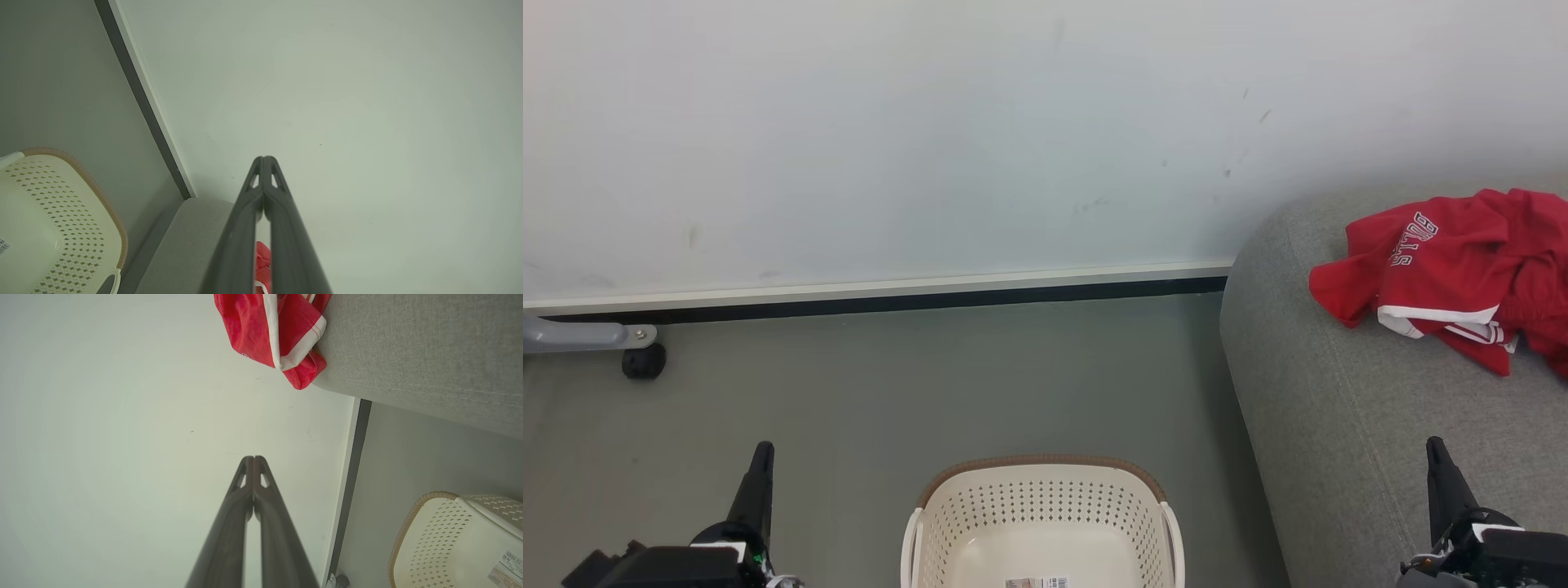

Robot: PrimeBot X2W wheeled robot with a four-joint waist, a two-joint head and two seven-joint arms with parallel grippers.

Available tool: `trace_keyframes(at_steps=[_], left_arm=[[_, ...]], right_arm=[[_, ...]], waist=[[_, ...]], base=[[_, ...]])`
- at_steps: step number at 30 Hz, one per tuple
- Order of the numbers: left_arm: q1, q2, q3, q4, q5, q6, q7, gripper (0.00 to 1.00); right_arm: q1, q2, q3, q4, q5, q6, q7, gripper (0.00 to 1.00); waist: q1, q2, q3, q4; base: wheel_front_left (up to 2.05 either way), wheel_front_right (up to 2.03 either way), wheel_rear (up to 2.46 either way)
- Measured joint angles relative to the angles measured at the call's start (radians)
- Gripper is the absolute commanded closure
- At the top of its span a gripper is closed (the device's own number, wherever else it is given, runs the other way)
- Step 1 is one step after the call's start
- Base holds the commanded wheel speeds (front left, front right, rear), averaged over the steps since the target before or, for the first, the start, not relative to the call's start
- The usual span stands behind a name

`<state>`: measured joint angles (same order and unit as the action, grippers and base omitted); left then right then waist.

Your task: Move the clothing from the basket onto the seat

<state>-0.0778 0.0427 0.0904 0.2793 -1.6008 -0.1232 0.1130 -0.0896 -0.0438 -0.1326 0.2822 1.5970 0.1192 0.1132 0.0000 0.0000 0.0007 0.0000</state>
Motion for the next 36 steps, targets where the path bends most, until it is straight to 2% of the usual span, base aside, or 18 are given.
trace_keyframes(at_steps=[36], left_arm=[[0.0, 0.0, 0.0, 0.0, 0.0, 0.0, 0.0, 1.0]], right_arm=[[0.0, 0.0, 0.0, 0.0, 0.0, 0.0, 0.0, 1.0]], waist=[[0.0, 0.0, 0.0, 0.0]], base=[[0.0, 0.0, 0.0]])
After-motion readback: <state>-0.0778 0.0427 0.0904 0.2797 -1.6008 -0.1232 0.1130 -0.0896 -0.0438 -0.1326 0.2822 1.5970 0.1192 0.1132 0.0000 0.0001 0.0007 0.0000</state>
